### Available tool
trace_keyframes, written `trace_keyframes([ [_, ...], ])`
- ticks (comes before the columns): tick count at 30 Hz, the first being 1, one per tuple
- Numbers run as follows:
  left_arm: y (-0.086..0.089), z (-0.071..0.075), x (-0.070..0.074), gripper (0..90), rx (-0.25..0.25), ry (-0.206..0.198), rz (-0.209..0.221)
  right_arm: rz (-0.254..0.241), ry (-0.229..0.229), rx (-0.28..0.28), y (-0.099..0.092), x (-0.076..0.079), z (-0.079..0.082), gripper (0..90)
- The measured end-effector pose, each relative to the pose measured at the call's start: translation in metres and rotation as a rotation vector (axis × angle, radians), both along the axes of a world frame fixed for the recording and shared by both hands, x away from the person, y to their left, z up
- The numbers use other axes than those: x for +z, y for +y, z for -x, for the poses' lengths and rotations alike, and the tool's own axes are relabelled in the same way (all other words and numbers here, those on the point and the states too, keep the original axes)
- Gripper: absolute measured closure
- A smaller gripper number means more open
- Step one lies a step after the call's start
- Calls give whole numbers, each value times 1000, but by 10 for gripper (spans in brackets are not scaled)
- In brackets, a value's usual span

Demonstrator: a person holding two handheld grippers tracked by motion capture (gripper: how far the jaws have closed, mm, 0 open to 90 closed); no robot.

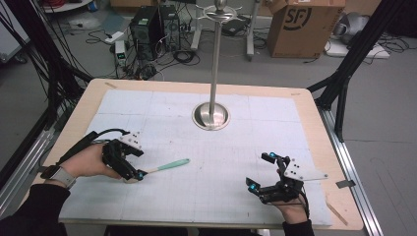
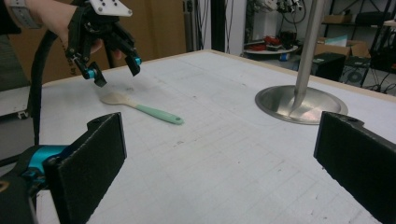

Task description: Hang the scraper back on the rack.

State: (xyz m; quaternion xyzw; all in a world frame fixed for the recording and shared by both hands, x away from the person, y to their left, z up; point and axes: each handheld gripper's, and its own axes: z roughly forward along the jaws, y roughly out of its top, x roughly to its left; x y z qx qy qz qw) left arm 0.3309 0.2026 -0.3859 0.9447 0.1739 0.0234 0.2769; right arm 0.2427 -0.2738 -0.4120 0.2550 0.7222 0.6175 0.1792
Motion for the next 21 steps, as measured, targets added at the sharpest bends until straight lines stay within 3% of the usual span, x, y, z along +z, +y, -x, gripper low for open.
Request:
trace_keyframes([
  [5,-9,-7,-4,270,-9,1,-79,-1,-2,1,0,0,0,12],
  [11,-25,-17,-8,357,-33,26,-140,-10,-4,2,-3,0,1,12],
  [16,-34,-17,-16,440,-71,23,-240,-13,-4,-3,-5,-1,0,12],
  [21,-39,-17,-18,521,-87,29,-269,-15,-4,0,-5,-1,1,12],
])
